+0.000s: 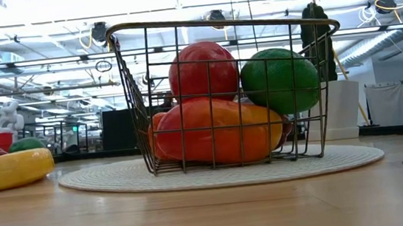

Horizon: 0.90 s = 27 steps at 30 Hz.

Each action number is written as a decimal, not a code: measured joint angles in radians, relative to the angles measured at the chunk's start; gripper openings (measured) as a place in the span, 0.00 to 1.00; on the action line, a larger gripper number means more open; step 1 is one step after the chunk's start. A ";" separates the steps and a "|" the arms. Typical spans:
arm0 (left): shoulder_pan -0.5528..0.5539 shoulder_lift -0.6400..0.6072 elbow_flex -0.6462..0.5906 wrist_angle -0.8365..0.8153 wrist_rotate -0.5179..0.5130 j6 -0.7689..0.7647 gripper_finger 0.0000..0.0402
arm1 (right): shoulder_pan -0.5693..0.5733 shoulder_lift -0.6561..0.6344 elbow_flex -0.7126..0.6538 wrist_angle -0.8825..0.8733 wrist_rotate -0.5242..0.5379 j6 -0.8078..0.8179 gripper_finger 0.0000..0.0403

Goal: Build produce basket
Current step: Put the green pear into the black wire basket

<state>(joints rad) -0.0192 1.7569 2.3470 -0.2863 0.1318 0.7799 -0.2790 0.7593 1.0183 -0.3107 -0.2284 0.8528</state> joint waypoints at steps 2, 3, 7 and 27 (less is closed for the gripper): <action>-0.013 0.000 0.000 0.000 0.000 -0.004 0.40 | 0.000 0.003 0.000 0.000 0.015 0.000 0.34; -0.019 0.000 0.000 0.000 0.000 -0.010 0.40 | 0.000 0.003 0.000 0.000 0.021 0.000 0.34; -0.037 0.000 0.000 0.000 -0.003 -0.037 0.40 | 0.000 0.006 0.000 0.001 0.023 -0.006 0.34; -0.065 0.001 0.000 -0.077 -0.129 -0.271 0.40 | 0.001 -0.004 0.000 0.114 -0.058 -0.055 0.34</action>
<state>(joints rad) -0.0840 1.7580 2.3466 -0.3635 0.0028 0.5090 -0.2783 0.7548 1.0187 -0.1967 -0.2867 0.7975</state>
